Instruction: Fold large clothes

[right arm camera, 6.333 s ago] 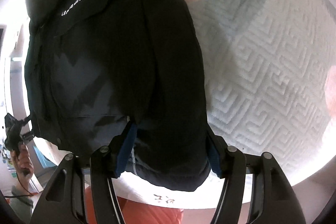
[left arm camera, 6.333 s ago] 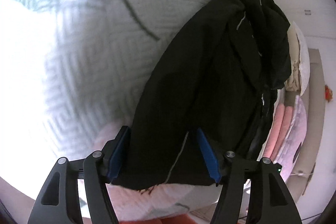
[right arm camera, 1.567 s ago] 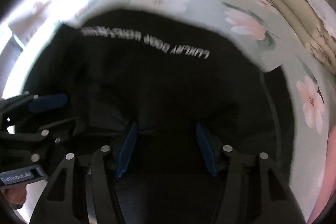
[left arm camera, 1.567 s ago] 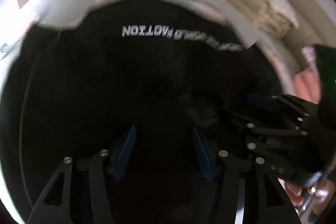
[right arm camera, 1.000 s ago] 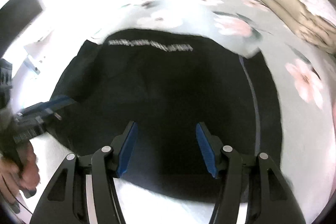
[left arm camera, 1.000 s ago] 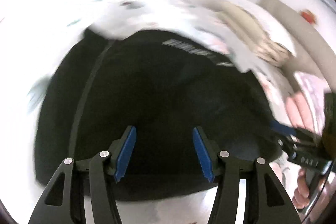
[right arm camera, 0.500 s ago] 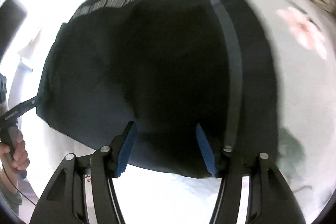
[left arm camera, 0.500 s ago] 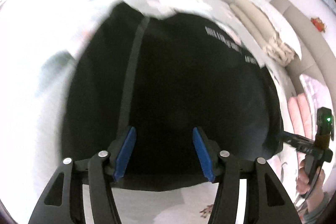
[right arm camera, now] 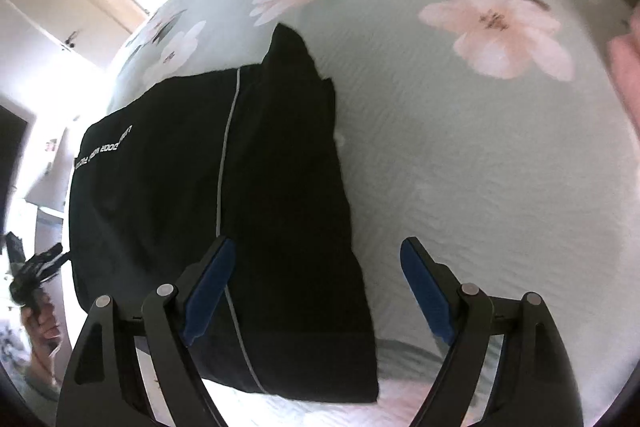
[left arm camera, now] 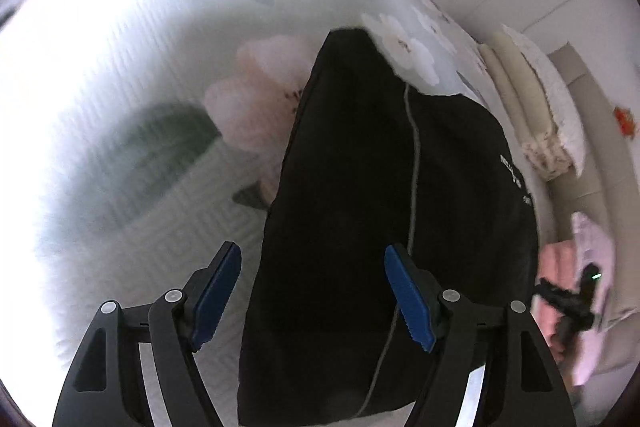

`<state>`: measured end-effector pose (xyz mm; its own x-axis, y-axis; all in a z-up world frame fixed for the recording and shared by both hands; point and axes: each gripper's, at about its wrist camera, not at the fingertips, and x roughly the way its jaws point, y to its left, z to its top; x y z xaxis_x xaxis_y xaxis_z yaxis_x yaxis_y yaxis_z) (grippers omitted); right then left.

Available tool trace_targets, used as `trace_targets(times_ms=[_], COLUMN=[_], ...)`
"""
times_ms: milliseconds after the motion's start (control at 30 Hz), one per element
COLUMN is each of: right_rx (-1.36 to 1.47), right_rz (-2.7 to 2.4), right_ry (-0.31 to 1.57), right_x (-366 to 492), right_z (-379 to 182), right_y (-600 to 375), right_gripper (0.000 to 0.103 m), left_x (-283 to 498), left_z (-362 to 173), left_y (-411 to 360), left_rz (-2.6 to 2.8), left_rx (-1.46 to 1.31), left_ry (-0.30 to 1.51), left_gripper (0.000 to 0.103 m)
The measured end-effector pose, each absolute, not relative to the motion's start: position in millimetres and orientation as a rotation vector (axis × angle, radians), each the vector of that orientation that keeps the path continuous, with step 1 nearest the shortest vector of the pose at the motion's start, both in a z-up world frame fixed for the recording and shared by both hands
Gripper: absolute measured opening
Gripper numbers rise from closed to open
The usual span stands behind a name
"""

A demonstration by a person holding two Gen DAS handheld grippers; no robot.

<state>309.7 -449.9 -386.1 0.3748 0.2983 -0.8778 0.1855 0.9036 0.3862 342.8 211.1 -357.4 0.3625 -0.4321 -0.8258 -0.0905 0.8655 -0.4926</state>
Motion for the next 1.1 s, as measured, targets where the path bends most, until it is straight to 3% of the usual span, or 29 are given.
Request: trace_targets(times_ms=[167,433,633,933,967,1067,1100], right_rx=[0.58,0.812,0.987,0.727,0.713,0.642,0.628], right_rz=[0.17,0.349,0.577,0.607,0.597,0.554,0.546], right_ry=[1.23,1.248,1.2,1.246,1.243,1.223,1.211], right_x=[319,330,334,361,363,359,355], right_z=[-414,-452,-468,-463,-462,-452,-448], right_y=[-456,-475,-485,-429,-425,-416,-415], right_gripper=[0.089,0.103,0.103,0.103,0.103,0.085,0.073], left_x=[362,389,397,407,408,399,392], left_z=[-387,-430,-441,-438,-436,-415,-402], left_y=[225,225,229,195,191,179,175], left_rz=[-0.308,-0.462,-0.597,-0.657,-0.636,-0.575,-0.557], left_rx=[-0.692,-0.88,-0.967,-0.878,-0.852,-0.744,-0.699], left_ry=[1.224,1.303,1.273,1.267,1.266,1.225,1.193], left_gripper=[0.077,0.086,0.089,0.089,0.076,0.037,0.034])
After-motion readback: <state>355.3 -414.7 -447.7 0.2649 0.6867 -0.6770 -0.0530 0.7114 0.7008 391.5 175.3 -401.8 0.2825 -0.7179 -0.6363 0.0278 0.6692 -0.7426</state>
